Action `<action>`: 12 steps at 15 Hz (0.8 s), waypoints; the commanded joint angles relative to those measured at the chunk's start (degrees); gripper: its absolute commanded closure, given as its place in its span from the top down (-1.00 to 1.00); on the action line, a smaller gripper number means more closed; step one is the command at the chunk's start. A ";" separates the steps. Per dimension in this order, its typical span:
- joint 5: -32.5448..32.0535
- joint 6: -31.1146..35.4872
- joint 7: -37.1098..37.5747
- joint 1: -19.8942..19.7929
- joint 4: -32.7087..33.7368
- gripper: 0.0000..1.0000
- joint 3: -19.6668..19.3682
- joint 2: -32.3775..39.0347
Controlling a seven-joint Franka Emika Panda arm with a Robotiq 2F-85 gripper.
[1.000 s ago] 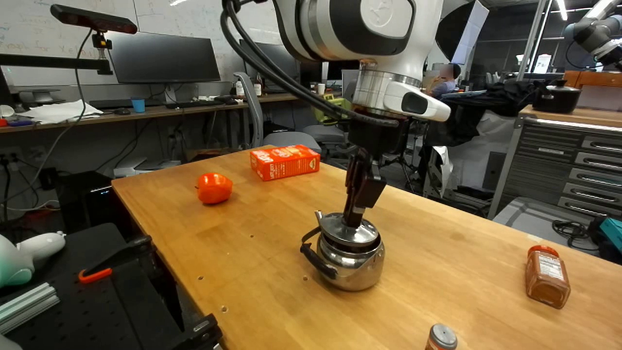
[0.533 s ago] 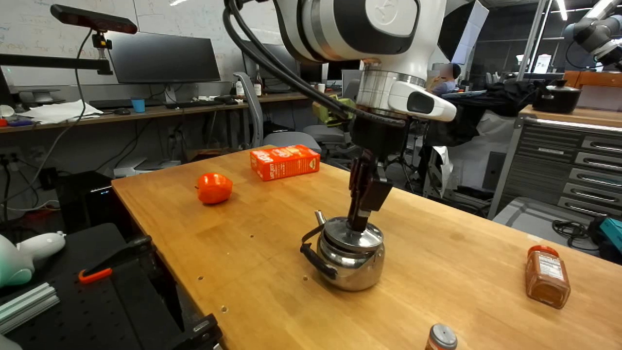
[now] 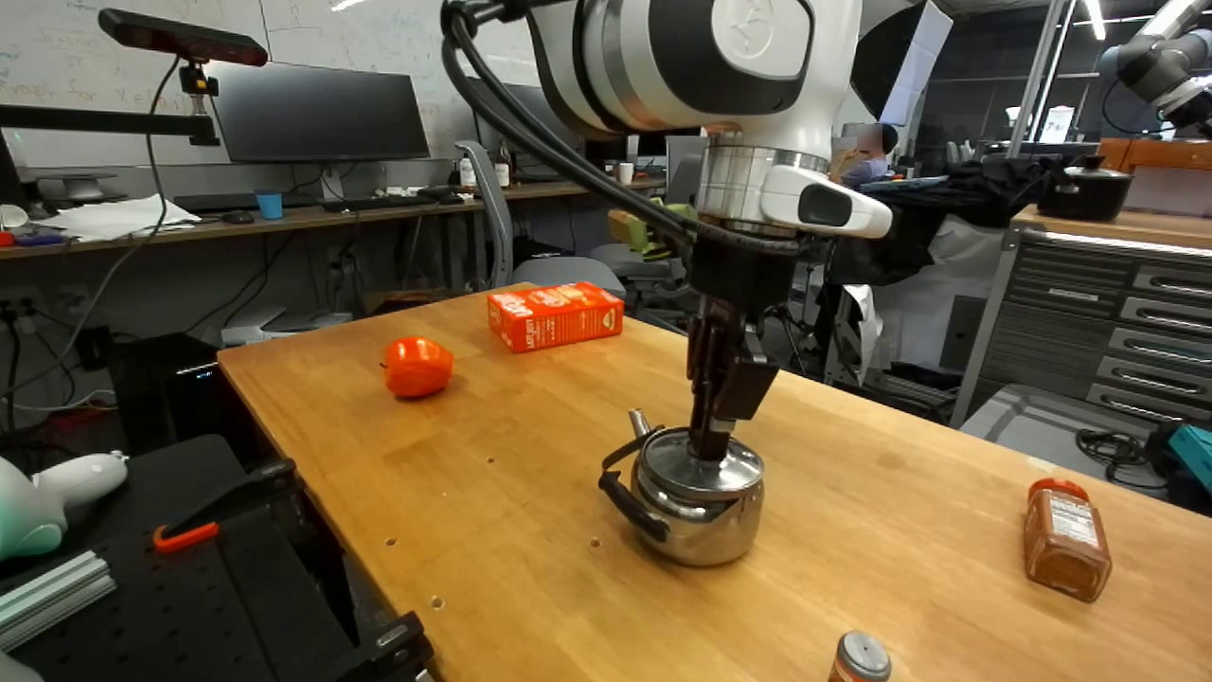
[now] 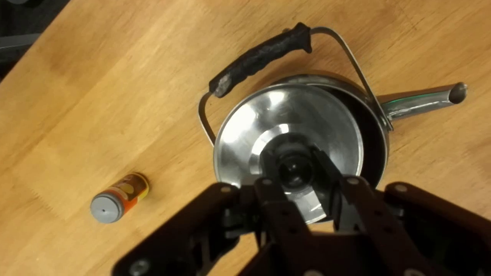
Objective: Put the lid on the kettle
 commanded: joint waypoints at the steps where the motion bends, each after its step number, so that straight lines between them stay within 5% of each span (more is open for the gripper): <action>1: -0.14 4.75 -2.01 0.64 -2.92 -0.86 0.61 -1.83; 12: 3.85 3.58 -7.11 0.75 -6.82 -0.86 4.05 -4.80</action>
